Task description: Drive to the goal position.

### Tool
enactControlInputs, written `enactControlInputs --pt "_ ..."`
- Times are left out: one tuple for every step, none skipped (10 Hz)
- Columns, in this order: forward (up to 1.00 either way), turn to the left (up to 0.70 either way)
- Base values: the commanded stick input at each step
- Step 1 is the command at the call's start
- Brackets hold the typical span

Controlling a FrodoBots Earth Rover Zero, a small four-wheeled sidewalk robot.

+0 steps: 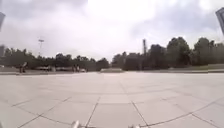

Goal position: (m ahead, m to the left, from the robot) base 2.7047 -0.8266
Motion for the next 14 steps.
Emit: enactControlInputs --pt "0.7 0.0" --pt "0.7 0.0" --pt "0.7 0.0" --pt "0.7 0.0" --pt "0.7 0.0" --pt "0.7 0.0" --pt "0.7 0.0" --pt "0.7 0.0" --pt "0.7 0.0" --pt "0.7 0.0" --pt "0.7 0.0" --pt "0.7 0.0" --pt "0.7 0.0" --pt "0.7 0.0"
